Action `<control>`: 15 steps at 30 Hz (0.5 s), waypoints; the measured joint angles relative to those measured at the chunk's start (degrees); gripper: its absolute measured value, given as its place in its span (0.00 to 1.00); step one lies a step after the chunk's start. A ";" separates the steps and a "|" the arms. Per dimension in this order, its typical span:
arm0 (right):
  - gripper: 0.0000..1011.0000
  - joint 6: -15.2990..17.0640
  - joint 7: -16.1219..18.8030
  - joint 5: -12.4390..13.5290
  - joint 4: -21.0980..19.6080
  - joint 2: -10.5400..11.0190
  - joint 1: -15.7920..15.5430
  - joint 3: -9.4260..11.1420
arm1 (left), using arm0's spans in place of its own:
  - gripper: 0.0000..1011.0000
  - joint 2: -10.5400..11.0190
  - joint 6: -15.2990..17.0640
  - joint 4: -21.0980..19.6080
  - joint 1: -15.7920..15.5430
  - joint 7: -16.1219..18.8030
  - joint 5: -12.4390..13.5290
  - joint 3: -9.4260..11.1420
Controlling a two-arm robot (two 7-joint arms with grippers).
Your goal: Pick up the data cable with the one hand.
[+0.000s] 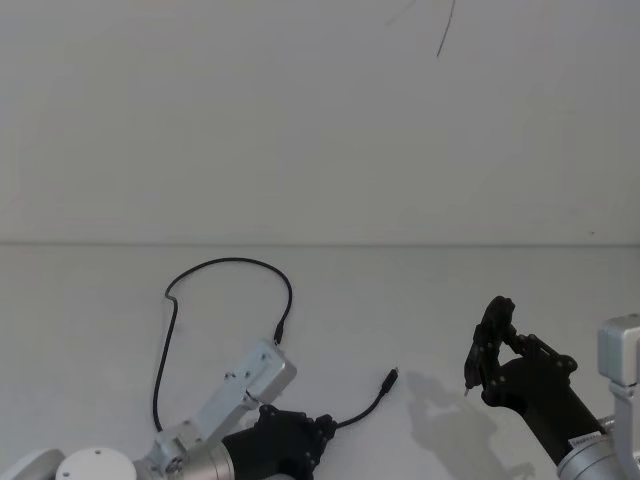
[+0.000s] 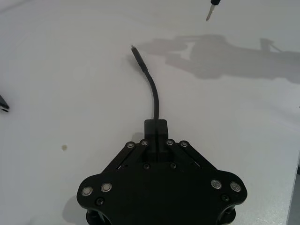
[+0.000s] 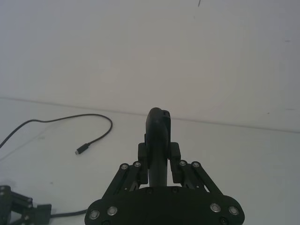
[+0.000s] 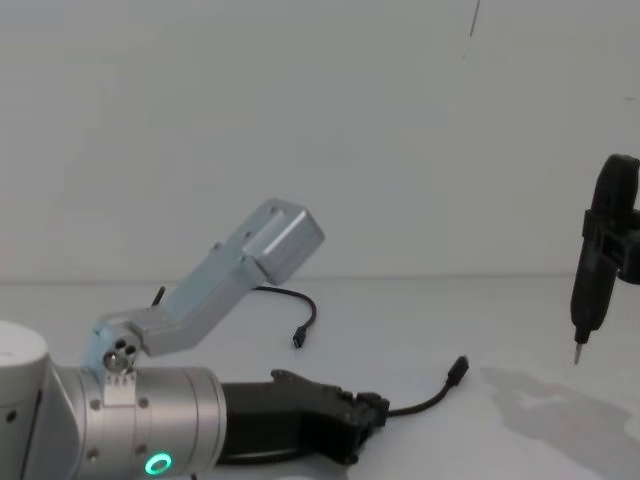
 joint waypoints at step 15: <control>0.27 0.00 0.00 0.00 0.00 0.00 0.00 0.00 | 0.03 3.85 -1.30 -6.27 -1.37 -3.68 -2.08 -1.76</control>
